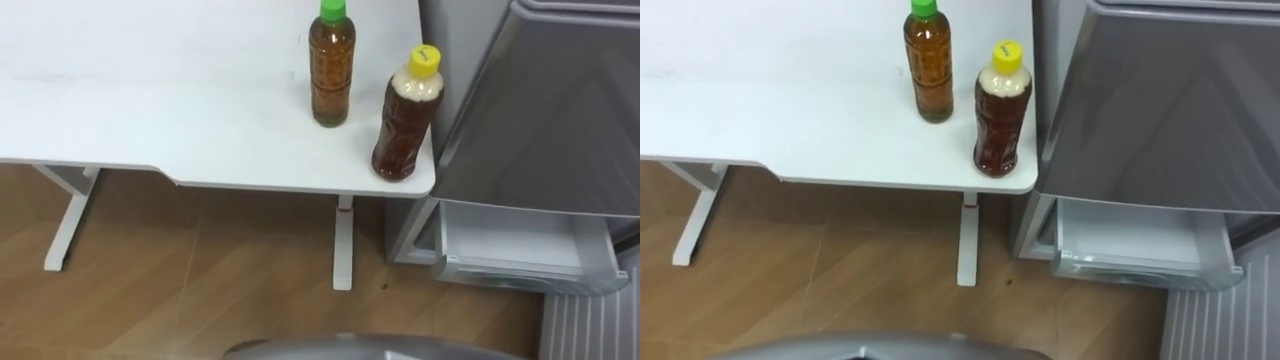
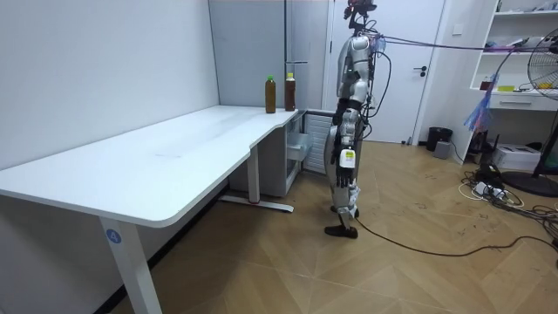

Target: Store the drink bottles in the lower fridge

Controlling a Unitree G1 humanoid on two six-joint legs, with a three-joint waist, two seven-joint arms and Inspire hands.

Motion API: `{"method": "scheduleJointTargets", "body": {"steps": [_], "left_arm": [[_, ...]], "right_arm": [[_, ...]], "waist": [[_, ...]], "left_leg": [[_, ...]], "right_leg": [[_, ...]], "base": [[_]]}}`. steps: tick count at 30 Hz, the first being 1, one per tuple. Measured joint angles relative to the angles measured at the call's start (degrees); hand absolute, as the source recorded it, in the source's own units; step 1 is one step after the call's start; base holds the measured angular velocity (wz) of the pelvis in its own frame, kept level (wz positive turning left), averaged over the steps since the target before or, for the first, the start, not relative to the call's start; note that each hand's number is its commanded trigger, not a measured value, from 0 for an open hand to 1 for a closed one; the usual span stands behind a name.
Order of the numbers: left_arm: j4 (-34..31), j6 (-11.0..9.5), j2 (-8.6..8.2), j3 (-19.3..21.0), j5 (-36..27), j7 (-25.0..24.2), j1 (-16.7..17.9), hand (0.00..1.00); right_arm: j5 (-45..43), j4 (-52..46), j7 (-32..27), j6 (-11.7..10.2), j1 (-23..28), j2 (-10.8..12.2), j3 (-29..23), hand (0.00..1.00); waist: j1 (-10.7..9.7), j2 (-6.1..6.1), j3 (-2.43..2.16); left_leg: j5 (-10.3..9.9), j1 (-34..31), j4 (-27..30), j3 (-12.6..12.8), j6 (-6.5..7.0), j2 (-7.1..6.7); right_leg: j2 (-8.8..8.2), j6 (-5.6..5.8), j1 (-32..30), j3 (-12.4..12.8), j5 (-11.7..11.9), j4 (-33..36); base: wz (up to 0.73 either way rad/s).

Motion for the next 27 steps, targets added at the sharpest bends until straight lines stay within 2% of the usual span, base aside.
{"method": "scheduleJointTargets", "body": {"steps": [3,5,8,9,12,14,15,18,22,24,27], "left_arm": [[-0.94,-1.47,0.29,3.15,-9.3,4.08,-0.14,0.0],[-1.9,-2.14,0.3,5.09,-12.78,6.62,-0.33,0.0],[-9.18,-2.66,0.16,9.51,-20.69,11.14,0.5,0.0],[-11.78,-4.08,0.18,10.84,-23.74,13.24,0.47,0.0],[-16.66,-7.79,0.73,11.49,-28.12,18.16,-0.24,0.0],[-21.82,-9.08,0.81,12.7,-29.26,21.11,-0.2,0.0],[-25.08,-10.52,0.89,12.95,-29.35,23.39,-0.25,0.0],[-32.62,-13.75,1.02,12.99,-29.38,28.28,-0.31,0.0],[-43.74,-15.64,1.12,13.08,-27.6,32.67,-0.78,0.0],[-47.68,-17.53,1.39,12.92,-20.94,33.77,-2.52,0.0],[-53.97,-18.49,1.77,12.77,-15.17,33.94,-2.8,0.0]], "right_arm": [[0.22,0.04,0.0,0.03,0.02,-0.2,-1.04,0.0],[0.26,0.06,-0.01,0.02,0.05,-0.28,-1.4,0.0],[0.46,-0.58,-0.04,-0.17,1.08,-0.4,-3.05,0.0],[0.48,-0.61,-0.06,-0.3,1.15,-0.61,-3.66,0.0],[0.17,-1.08,-0.34,-1.43,1.05,-1.67,-4.35,0.0],[-0.97,-2.05,-0.43,-2.2,1.19,-1.72,-5.21,0.0],[-1.93,-2.87,-0.49,-2.67,1.42,-1.7,-5.66,0.0],[-2.64,-4.22,-0.64,-3.47,1.62,-1.7,-5.89,0.0],[-2.9,-5.07,-0.49,-4.14,2.16,-1.55,-7.41,0.0],[-2.94,-5.03,-0.41,-5.26,2.38,-1.55,-8.38,0.0],[-2.89,-5.01,0.04,-6.0,2.46,-1.86,-8.43,0.0]], "waist": [[0.77,-0.03,-0.02],[1.2,-0.06,-0.02],[2.48,-0.12,-0.1],[3.41,0.17,-0.23],[4.54,0.48,-0.27],[4.67,0.23,-0.23],[4.57,0.36,-0.4],[4.94,0.31,-0.45],[4.6,-0.02,-0.53],[4.15,0.07,-0.54],[3.63,0.17,-0.49]], "left_leg": [[0.0,0.02,-0.04,-0.03,0.0,-0.09],[0.0,0.05,-0.03,-0.11,0.0,-0.11],[0.0,0.03,-0.05,-0.11,0.0,-0.04],[0.0,0.05,-0.04,-0.1,0.0,-0.03],[0.0,0.0,0.16,-0.23,0.0,-0.08],[0.0,-0.03,0.19,-0.44,0.0,-0.07],[0.0,-0.02,0.18,-0.54,0.0,-0.08],[0.0,0.03,0.1,-0.71,0.0,-0.14],[0.0,0.0,0.25,-1.15,0.0,-0.17],[0.01,0.04,0.24,-1.85,0.0,-0.26],[0.0,0.05,0.31,-1.85,0.01,-0.23]], "right_leg": [[-0.04,0.01,0.05,0.0,0.0,0.02],[-0.04,0.01,0.06,-0.02,0.01,0.04],[0.05,0.0,0.02,0.05,0.01,0.12],[0.08,-0.02,0.0,0.23,0.02,0.07],[0.05,-0.02,-0.07,0.46,0.03,0.39],[0.05,-0.02,-0.11,0.33,0.03,0.12],[0.05,-0.02,-0.05,0.22,0.03,0.0],[0.0,-0.02,-0.08,0.29,0.03,0.14],[-0.01,-0.02,0.06,-0.03,0.03,0.07],[-0.01,-0.02,0.28,-0.59,0.03,0.5],[-0.02,-0.02,0.04,-0.58,0.03,0.79]], "base": [[0.0],[0.0],[0.0],[-0.03],[-0.04],[0.02],[0.04],[0.0],[0.03],[0.1],[-0.04]]}}
